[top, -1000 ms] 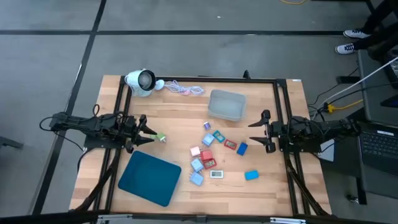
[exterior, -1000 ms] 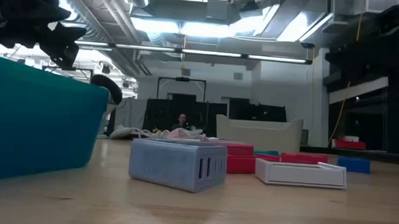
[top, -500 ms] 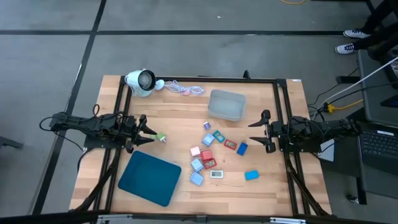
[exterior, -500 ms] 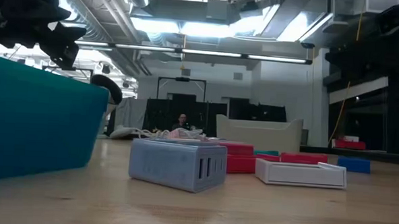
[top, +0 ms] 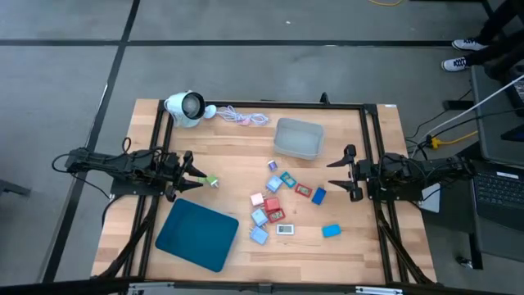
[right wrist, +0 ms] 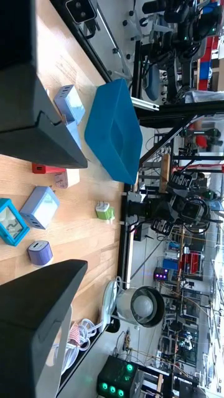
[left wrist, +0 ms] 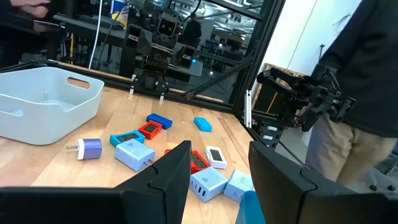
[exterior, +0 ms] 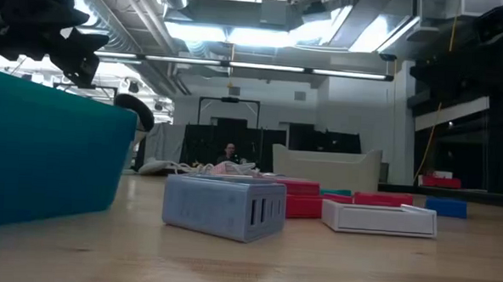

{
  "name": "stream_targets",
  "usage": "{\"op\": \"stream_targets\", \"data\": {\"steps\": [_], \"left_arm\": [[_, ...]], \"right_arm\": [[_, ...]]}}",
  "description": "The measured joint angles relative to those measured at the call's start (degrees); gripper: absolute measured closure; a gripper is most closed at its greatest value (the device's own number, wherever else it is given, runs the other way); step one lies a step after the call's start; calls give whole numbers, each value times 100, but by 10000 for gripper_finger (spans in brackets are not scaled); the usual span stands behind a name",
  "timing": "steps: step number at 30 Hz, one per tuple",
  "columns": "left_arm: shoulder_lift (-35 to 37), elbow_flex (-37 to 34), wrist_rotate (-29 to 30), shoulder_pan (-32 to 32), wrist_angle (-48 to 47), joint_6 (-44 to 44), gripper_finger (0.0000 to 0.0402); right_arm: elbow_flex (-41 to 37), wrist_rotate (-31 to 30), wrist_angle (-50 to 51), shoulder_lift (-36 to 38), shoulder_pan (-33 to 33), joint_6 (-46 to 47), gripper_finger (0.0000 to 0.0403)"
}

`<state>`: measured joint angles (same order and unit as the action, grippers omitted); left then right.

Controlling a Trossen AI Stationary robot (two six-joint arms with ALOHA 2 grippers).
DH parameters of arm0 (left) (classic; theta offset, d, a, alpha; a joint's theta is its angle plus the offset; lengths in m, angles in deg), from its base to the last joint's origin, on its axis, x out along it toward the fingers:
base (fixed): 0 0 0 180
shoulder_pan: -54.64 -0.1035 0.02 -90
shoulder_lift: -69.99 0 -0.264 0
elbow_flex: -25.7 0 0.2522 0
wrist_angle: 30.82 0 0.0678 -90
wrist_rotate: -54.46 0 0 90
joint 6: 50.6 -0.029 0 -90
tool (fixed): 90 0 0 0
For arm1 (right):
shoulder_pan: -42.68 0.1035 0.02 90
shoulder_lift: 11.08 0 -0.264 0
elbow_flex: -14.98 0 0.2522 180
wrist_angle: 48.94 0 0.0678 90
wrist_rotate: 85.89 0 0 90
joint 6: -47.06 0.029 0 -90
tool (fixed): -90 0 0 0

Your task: Pick & Place Office items

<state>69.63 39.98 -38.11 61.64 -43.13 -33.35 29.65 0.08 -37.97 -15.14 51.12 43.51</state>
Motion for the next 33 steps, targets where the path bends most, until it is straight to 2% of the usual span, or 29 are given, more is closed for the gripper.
{"op": "stream_targets", "data": {"steps": [3, 7, 14, 21, 28, 33], "left_arm": [[-2, 1, -1, 0, 1, 1, 245], [-2, 2, -1, 0, 0, 2, 245], [-2, 0, 0, 1, 0, 0, 245], [0, 2, -2, 0, 0, 2, 245], [-2, 1, 11, 0, -4, -21, 245], [-2, 1, 31, 2, -2, -37, 245]], "right_arm": [[0, -2, -64, -2, 0, -2, 146], [2, -442, -147, -2, -1, 51, 146], [2, -496, -276, -2, 0, 325, 146], [2, -587, -1573, -2, 0, 1094, 146], [2, -1605, -2123, -2, 0, 1751, 146], [2, -2068, -2415, -2, 0, 2085, 146]]}}
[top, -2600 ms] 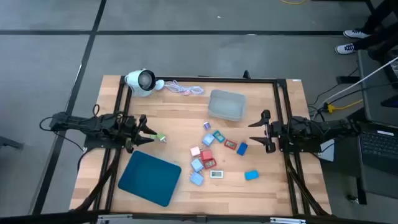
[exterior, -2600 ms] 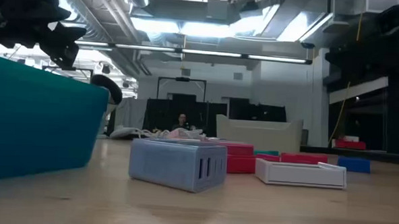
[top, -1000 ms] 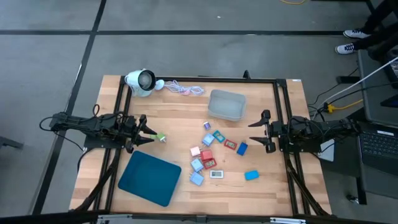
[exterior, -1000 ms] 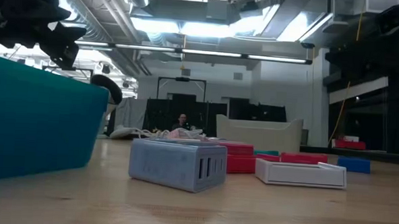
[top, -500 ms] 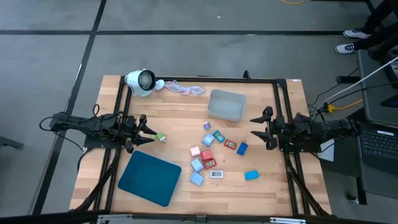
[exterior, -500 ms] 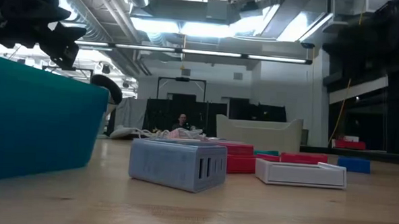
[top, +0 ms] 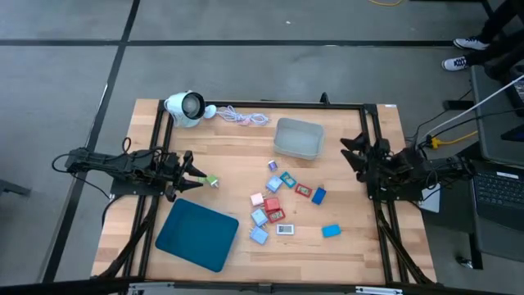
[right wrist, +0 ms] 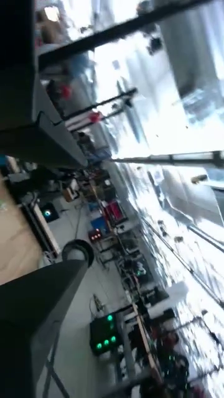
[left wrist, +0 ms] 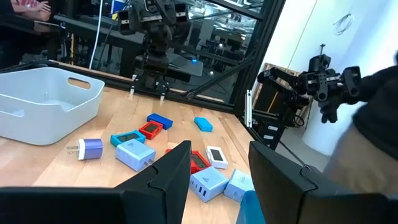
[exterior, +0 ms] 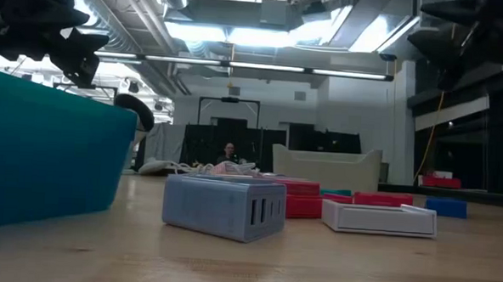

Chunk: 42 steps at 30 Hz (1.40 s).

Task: Pick & Place Office items
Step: Put the right green charger adapter into the blue bin

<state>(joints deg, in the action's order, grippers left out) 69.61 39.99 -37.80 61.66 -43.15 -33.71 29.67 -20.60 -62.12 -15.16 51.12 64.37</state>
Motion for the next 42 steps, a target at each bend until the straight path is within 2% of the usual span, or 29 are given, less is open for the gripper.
{"op": "stream_targets", "data": {"steps": [3, 7, 14, 17, 20, 24, 28, 30, 32, 34, 36, 38, 40, 42], "left_arm": [[0, 1, 263, 0, 8, -9, 245], [2, -1, 1107, 0, 426, 268, 245], [-3, -1, 1392, 1, 1325, 426, 245], [-53, -1, 2234, -4, 1649, 541, 245], [-46, 1, 2615, 0, 2269, 817, 245], [-39, -1, 2954, -2, 2485, 1013, 245], [-99, -1, 4118, -7, 2390, 1983, 245], [-133, -1, 4637, -7, 2400, 2313, 245], [-129, -1, 5026, -7, 2498, 2466, 245], [-129, -1, 5151, -10, 2670, 2546, 245], [-130, -1, 4964, -9, 3132, 2636, 245], [-186, 48, 4685, -9, 3801, 2615, 245], [-350, 363, 4493, -5, 4099, 2294, 245], [-716, 1055, 4418, -4, 3791, 1801, 245]], "right_arm": [[0, -599, -5, 0, 0, 530, 146], [0, -1117, -7, 0, -1, 1042, 146], [0, -2003, -5, 0, -2, 2209, 146], [0, -2253, -5, 0, -2, 2393, 146], [0, -2319, -5, 0, -2, 2450, 146], [0, -2317, -5, 0, -2, 2512, 146], [0, -2669, -3, 0, -1, 3285, 146], [0, -2826, 32, 0, -1, 3166, 146], [0, -3073, 62, 0, 0, 2605, 146], [0, -3479, -11, 0, 2, 2163, 146], [0, -3938, -150, 2, -13, 2295, 146], [-2, -3800, -275, 2, -70, 2442, 146], [-1, -3097, -667, 2, -153, 2446, 146], [93, -2467, -866, -60, -223, 2450, 146]]}}
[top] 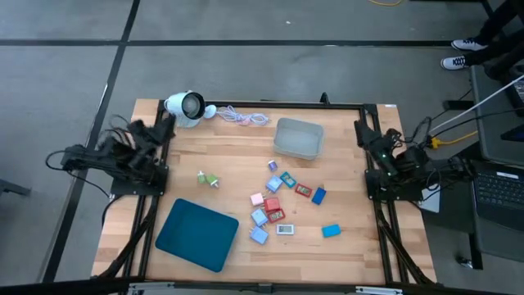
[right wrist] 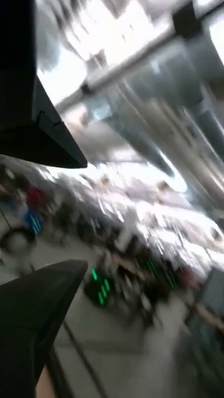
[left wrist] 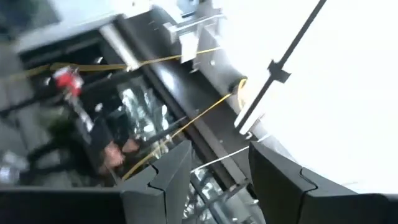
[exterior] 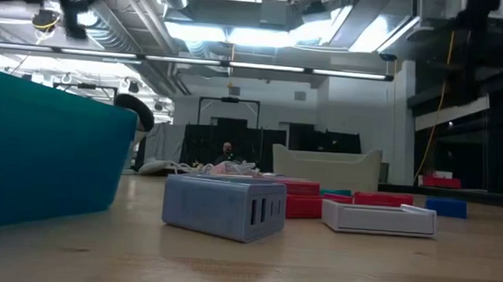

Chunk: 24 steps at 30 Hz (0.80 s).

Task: Pick & Place Office items
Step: Put the right green charger adapter into the blue bin

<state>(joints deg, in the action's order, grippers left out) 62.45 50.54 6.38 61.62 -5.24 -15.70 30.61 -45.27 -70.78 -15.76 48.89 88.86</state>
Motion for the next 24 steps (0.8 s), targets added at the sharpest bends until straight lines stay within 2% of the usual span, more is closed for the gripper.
{"op": "stream_targets", "data": {"steps": [2, 4, 8, 11, 13, 15, 17, 19, 22, 24], "left_arm": [[-627, 871, -37, -5, -811, -467, 245], [-1427, 1856, -53, -4, -1799, -797, 245], [-3151, 3962, 203, -42, -3817, -1625, 244], [-4394, 5530, 464, -244, -5965, -1856, 244], [-5149, 6421, 438, -498, -7745, -1707, 244], [-5832, 7081, 246, -776, -9295, -1472, 244], [-6354, 7376, -68, -1007, -10410, -1396, 244], [-6723, 7340, -435, -1156, -10945, -1520, 244], [-6983, 6924, -1087, -1213, -10764, -1993, 244], [-7049, 6495, -1534, -1198, -10195, -2433, 244]], "right_arm": [[273, 333, 16, -58, -36, -125, 146], [703, 528, -2, -183, -40, -638, 146], [1907, 355, 636, -666, -38, -2221, 146], [3230, -165, 2837, -1414, -35, -2955, 146], [4064, -358, 4381, -2076, -43, -2897, 146], [4746, -389, 5481, -2675, -72, -2768, 146], [5244, -398, 6085, -3169, -116, -2612, 146], [5605, -387, 6519, -3534, -154, -2596, 146], [5876, -376, 6767, -3792, -248, -2597, 146], [5889, -361, 6806, -3810, -330, -2595, 146]]}}
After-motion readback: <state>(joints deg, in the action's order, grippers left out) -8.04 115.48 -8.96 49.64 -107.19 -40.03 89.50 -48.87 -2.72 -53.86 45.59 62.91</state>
